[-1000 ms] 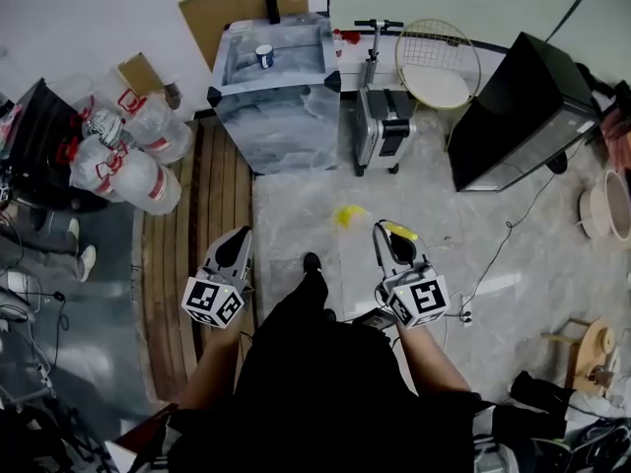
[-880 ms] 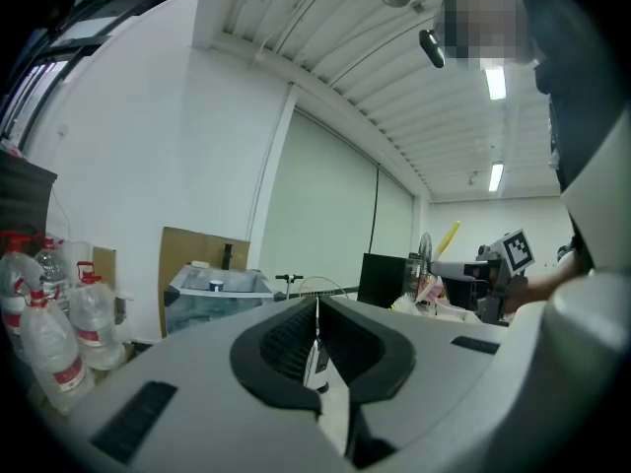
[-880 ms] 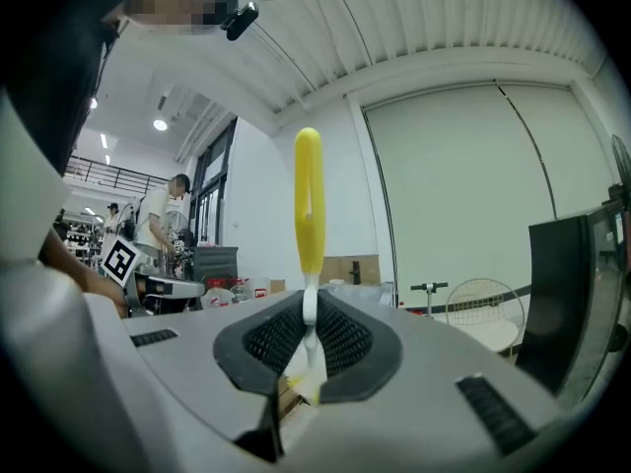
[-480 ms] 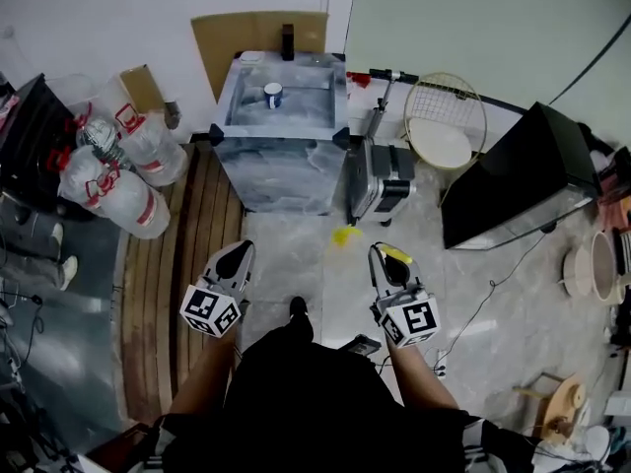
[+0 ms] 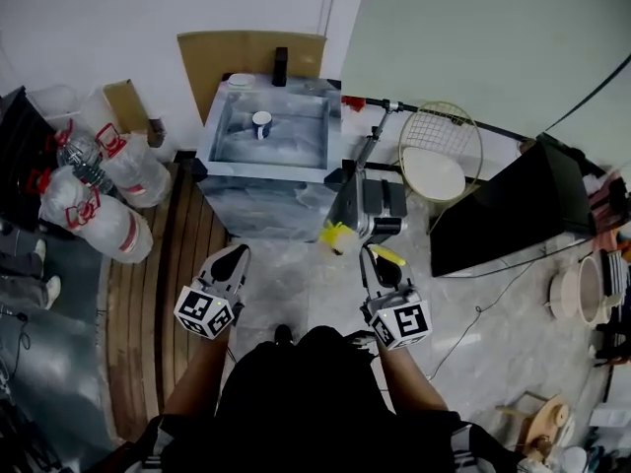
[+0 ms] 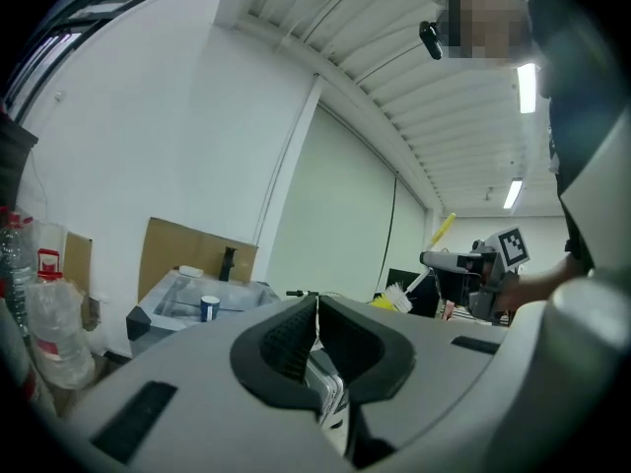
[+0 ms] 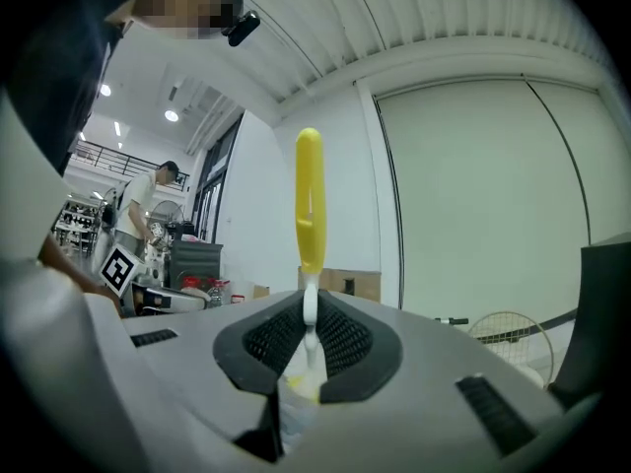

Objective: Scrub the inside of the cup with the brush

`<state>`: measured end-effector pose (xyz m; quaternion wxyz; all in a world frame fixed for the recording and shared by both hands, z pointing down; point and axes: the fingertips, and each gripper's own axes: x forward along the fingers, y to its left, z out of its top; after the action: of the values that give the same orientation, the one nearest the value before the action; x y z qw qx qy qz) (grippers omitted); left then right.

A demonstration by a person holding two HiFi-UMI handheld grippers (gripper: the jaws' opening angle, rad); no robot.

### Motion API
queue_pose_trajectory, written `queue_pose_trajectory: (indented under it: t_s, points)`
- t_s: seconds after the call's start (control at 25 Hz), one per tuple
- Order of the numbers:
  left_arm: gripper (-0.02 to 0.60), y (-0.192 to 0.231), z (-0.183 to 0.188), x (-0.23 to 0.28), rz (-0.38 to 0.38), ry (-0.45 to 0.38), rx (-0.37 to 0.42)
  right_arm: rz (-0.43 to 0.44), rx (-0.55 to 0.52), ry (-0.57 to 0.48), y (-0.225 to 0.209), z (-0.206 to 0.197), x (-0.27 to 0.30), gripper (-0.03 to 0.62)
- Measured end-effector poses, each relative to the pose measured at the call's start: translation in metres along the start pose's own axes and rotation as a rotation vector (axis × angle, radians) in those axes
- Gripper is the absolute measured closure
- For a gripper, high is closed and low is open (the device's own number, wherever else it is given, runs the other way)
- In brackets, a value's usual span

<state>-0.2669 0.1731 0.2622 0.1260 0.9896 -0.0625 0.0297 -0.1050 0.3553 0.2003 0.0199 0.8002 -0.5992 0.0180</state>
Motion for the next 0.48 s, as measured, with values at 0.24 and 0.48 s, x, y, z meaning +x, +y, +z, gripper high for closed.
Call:
queue_pose_trajectory:
  t_s: [0.24, 0.48]
  points:
    - [0.561, 0.021, -0.007, 0.064, 0.005, 0.016, -0.012, -0.005, 0.007, -0.031, -0.056, 0.0, 0.054, 0.553]
    - [0.561, 0.062, 0.006, 0.132, 0.1, 0.021, -0.018, 0.072, 0.041, -0.046, -0.113, -0.005, 0.135, 0.553]
